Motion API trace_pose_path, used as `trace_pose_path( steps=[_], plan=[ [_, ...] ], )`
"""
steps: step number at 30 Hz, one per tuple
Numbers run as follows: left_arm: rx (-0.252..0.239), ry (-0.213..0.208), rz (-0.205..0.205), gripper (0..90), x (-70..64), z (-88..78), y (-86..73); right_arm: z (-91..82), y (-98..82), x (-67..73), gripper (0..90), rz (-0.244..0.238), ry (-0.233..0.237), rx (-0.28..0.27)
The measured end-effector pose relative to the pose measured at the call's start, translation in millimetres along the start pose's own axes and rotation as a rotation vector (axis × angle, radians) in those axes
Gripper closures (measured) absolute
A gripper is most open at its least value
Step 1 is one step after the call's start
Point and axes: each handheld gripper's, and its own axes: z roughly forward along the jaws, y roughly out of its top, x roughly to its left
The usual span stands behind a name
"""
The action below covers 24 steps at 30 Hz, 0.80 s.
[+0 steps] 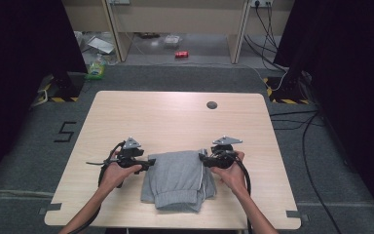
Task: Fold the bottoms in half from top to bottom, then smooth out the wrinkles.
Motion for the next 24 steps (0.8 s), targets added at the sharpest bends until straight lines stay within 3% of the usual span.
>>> trace_pose_path(
  steps=[17, 24],
  plan=[
    [0.032, 0.002, 0.023, 30.9, -4.2, 10.2, -6.0, 7.7, -4.0, -1.3, 35.4, 0.023, 0.003, 0.031],
    [0.020, -0.004, 0.059, 39.5, -7.2, 11.5, -8.5, 9.7, -4.3, -3.2, 37.3, 0.026, 0.013, 0.038]
  ],
)
